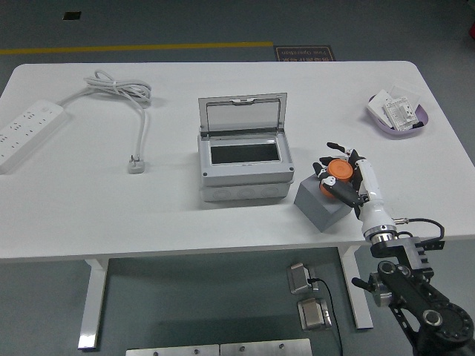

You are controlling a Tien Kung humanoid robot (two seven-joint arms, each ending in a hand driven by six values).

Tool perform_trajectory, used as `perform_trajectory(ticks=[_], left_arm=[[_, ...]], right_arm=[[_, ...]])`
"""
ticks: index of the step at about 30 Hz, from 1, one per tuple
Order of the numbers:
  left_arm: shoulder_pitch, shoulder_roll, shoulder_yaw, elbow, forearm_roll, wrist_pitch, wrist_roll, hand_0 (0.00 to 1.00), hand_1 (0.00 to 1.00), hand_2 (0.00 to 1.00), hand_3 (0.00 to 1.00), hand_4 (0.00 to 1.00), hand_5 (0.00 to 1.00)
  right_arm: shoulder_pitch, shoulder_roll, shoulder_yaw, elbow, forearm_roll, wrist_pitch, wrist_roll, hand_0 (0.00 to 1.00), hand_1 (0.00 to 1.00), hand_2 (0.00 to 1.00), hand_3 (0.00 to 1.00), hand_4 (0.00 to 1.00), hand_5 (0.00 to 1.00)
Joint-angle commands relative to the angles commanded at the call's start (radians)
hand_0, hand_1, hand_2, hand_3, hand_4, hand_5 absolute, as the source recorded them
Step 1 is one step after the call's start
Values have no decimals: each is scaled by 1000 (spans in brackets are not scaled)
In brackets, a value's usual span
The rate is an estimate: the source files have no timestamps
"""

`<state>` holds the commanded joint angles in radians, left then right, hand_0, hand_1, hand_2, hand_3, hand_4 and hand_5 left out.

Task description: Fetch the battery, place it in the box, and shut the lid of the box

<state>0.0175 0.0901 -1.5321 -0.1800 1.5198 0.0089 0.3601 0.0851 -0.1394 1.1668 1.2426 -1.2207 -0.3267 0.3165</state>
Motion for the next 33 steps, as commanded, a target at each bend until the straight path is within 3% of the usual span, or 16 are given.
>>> perform_trajectory(ticks=[3,4,9,10,21,22,27,28,33], left_arm=[[0,0,0,0,0,0,0,647,637,525,634,722,101],[0,1,0,0,1,0,0,647,638,527,635,721,99],[0,0,1,0,0,0,1,647,638,527,635,721,99],[1,0,1,0,0,0,1,647,638,529,635,721,95],[-1,0,-1,0,1,-1,1,647,638,529,635,721,95],[-1,0,-1,0,1,-1,1,647,637,531,635,720,93],[-1,0,-3,0,3,-1,1,647,637,531,635,720,93],[-1,0,-4,0,3,-1,1,647,636,531,635,723,90],[0,1,-5,0,3,-1,3,647,636,531,635,723,90]], right_arm=[[0,0,-1,0,0,0,-3,434,560,557,717,522,38],[0,0,-1,0,0,0,-5,437,524,537,658,251,2],[0,-1,-4,-1,4,8,-18,437,524,537,658,251,2],[-1,-1,-5,-1,5,9,-21,406,482,501,629,2,2],[8,-4,-12,-1,17,15,-45,385,458,466,575,2,2],[10,-5,-12,-1,17,14,-47,371,445,437,455,2,2],[26,-11,-10,1,12,7,-57,371,445,437,455,2,2],[30,-12,-10,1,11,6,-58,361,440,424,346,2,2],[48,-19,-6,1,8,-2,-61,361,440,424,346,2,2]])
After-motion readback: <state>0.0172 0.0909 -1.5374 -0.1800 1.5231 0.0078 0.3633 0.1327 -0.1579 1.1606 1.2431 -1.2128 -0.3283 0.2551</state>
